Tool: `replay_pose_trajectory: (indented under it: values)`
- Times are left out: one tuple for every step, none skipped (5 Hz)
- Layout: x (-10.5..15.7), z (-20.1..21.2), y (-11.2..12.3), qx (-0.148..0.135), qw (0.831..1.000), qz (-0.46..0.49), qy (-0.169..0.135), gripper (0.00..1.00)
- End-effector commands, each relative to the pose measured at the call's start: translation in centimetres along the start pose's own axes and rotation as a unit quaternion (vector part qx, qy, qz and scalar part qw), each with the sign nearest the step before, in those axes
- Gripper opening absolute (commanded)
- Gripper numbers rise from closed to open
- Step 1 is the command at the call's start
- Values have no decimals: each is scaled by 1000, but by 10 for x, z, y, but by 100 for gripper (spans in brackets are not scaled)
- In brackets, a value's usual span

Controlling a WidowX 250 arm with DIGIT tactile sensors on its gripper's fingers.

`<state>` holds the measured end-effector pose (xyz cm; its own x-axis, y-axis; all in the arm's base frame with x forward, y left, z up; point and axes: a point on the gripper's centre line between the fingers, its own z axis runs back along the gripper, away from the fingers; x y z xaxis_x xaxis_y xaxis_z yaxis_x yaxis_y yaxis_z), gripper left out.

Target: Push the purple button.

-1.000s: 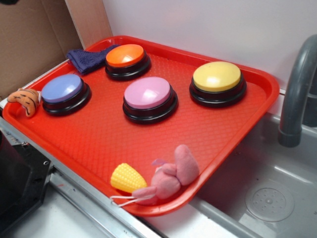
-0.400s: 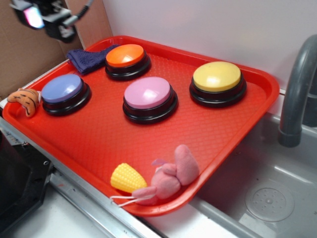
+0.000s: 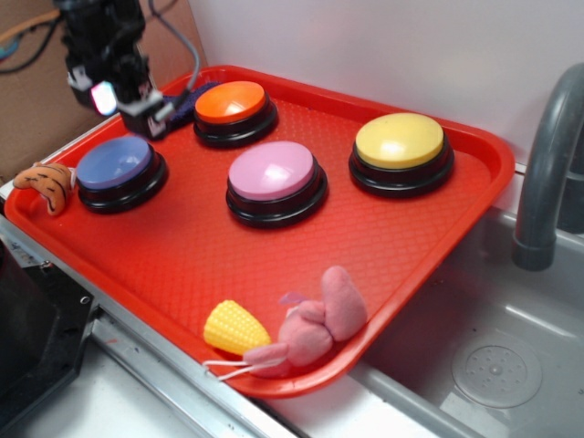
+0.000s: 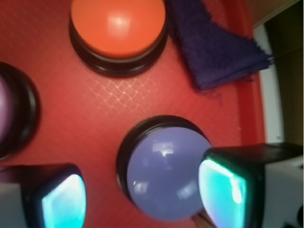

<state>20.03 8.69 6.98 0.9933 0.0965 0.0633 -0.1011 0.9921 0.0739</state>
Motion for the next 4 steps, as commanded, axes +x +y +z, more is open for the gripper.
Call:
replay_pose_trajectory:
  values:
    - [-6, -5, 31, 21, 1000, 4, -8, 100]
    - [-3, -18, 35, 28, 999, -17, 10, 100]
    - [-3, -36, 35, 17, 1000, -9, 6, 100]
    - [-2, -40, 29, 7, 1000, -10, 16, 100]
